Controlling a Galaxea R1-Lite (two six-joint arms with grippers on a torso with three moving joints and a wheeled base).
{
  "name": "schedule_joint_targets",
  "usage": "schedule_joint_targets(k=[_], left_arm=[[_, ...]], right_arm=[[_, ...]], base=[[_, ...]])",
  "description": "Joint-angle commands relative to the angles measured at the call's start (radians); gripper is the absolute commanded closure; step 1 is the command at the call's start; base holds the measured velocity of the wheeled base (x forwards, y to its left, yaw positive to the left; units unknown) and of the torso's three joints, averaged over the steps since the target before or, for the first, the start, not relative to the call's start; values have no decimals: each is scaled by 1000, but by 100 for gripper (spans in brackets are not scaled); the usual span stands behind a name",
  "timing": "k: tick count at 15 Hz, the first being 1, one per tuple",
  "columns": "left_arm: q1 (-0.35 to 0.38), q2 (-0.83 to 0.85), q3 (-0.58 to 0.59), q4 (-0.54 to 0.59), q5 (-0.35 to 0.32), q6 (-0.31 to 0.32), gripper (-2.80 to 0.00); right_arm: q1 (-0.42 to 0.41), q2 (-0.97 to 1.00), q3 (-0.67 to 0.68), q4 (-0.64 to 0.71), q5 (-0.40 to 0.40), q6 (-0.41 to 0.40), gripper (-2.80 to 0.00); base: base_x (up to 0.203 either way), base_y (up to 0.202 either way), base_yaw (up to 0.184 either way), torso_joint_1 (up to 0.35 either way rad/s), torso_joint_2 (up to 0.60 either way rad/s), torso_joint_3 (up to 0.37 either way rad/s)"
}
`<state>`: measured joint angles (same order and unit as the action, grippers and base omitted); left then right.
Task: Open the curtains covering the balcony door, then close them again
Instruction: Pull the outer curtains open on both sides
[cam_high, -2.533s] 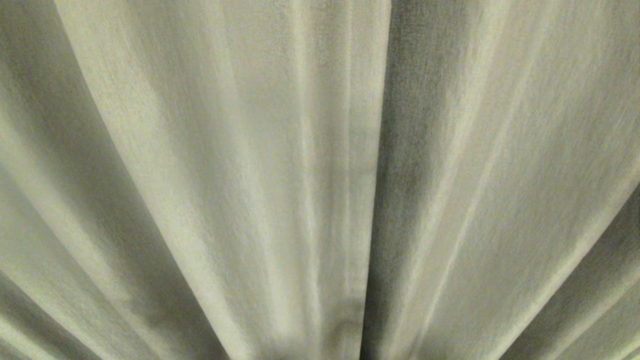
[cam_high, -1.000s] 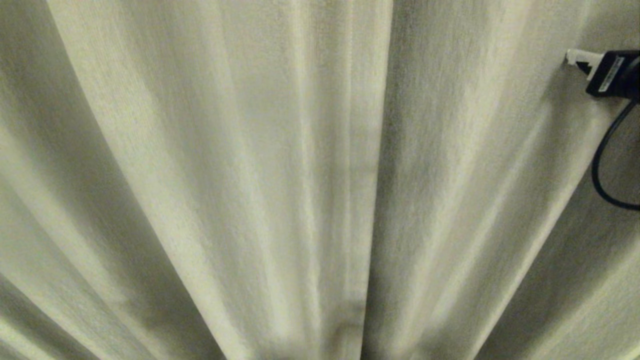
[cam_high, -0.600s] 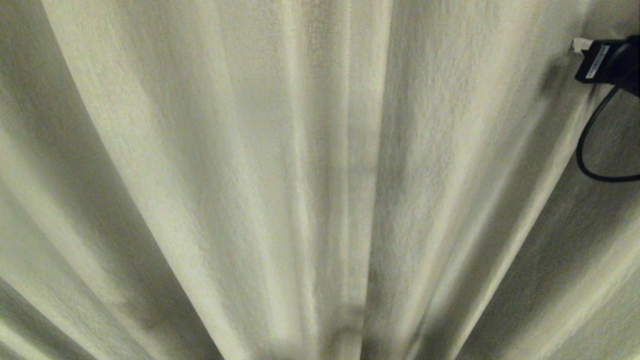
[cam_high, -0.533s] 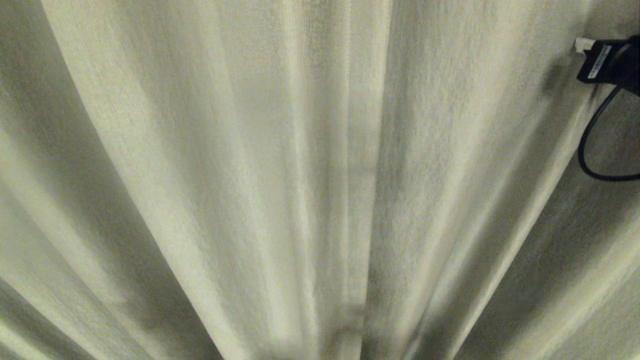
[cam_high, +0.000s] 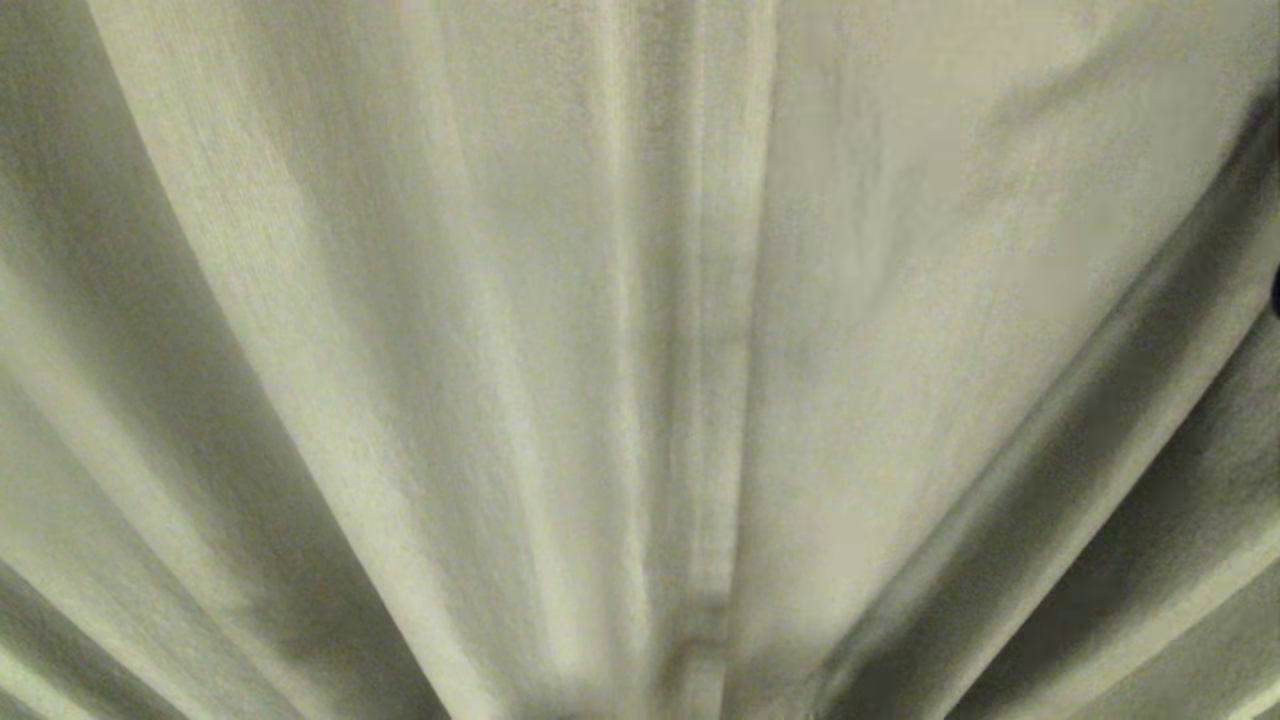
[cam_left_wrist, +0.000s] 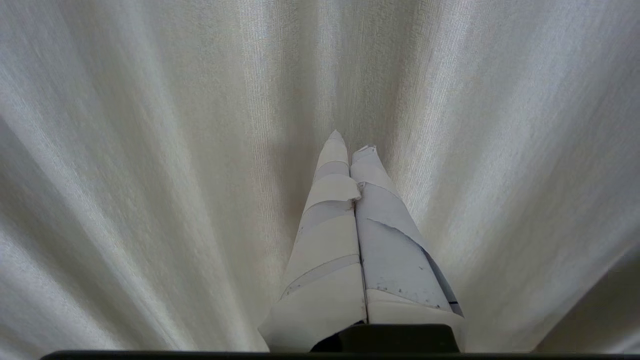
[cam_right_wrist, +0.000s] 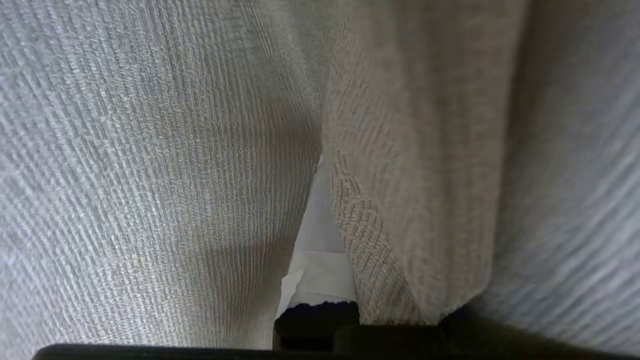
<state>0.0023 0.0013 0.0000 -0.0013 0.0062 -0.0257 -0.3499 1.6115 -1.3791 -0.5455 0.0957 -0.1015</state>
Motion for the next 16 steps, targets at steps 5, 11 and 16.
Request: schedule_joint_targets(k=[5, 11, 16], left_arm=[[1, -1, 0, 0, 0, 0, 0], [1, -1, 0, 0, 1, 0, 0], [0, -1, 0, 0, 0, 0, 0]], right_arm=[[-274, 189, -233, 3, 13, 4, 0], [-399, 404, -466, 33, 47, 20, 0], [-483, 535, -565, 28, 52, 20, 0]], base=[[0, 0, 0, 0, 0, 0], [0, 0, 0, 0, 0, 0], [0, 0, 0, 0, 0, 0]])
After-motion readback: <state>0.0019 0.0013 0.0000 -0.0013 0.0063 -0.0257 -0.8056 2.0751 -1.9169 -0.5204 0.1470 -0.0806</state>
